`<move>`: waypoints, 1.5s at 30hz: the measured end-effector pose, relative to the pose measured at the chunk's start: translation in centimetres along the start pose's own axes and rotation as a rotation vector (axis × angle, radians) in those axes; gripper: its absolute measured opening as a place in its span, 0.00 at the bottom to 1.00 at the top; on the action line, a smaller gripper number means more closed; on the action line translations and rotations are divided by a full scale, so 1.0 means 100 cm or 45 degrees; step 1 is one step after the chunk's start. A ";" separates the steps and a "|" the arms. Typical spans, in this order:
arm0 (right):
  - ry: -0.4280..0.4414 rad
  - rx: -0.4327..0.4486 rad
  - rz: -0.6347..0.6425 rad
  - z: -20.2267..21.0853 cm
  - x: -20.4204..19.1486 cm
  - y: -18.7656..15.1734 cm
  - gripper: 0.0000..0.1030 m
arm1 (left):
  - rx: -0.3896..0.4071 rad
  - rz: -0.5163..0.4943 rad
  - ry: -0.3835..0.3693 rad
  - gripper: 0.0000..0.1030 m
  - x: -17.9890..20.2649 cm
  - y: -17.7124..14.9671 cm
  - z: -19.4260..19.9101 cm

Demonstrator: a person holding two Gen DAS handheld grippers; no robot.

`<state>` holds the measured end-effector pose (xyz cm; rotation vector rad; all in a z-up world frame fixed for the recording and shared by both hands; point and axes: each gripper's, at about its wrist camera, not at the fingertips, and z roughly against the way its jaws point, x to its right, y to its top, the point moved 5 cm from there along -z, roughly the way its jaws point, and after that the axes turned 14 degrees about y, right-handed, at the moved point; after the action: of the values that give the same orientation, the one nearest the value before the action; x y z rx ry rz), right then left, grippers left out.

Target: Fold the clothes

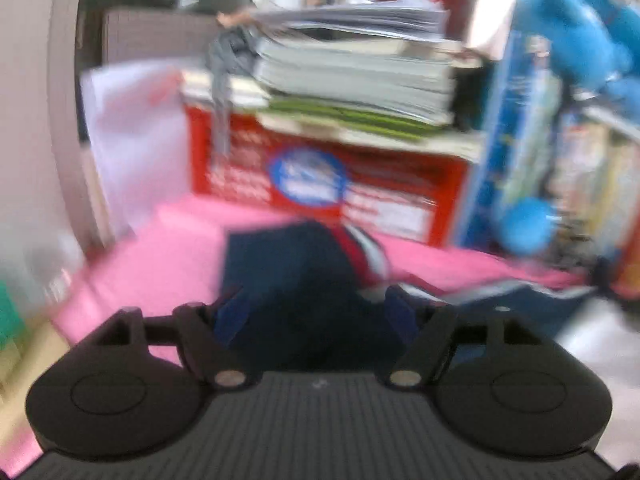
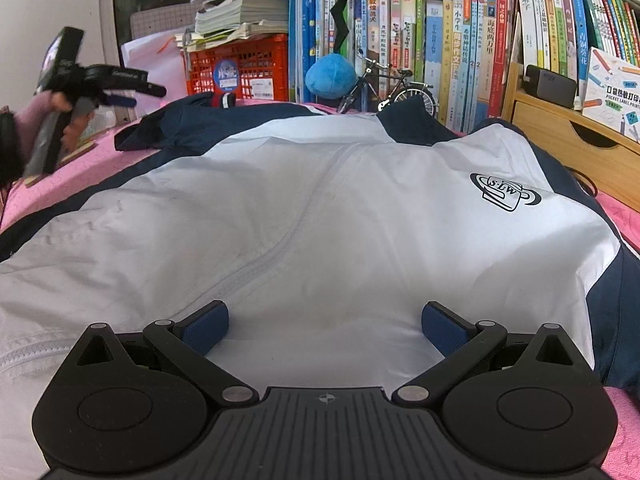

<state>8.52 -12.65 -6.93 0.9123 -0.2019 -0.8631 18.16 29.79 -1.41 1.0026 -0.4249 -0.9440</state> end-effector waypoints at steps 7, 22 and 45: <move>-0.005 0.001 -0.005 -0.002 0.001 0.001 1.00 | -0.103 -0.365 0.013 0.30 0.040 -0.008 -0.062; -0.006 0.000 -0.007 -0.002 0.001 0.002 1.00 | 0.005 0.186 0.340 0.19 -0.142 0.068 -0.053; -0.008 -0.001 -0.007 -0.002 0.001 0.002 1.00 | 0.070 0.294 0.292 0.03 -0.098 0.042 -0.046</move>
<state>8.79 -12.55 -6.95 0.9100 -0.2049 -0.8713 17.94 41.17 0.94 1.0731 -0.3659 -0.6052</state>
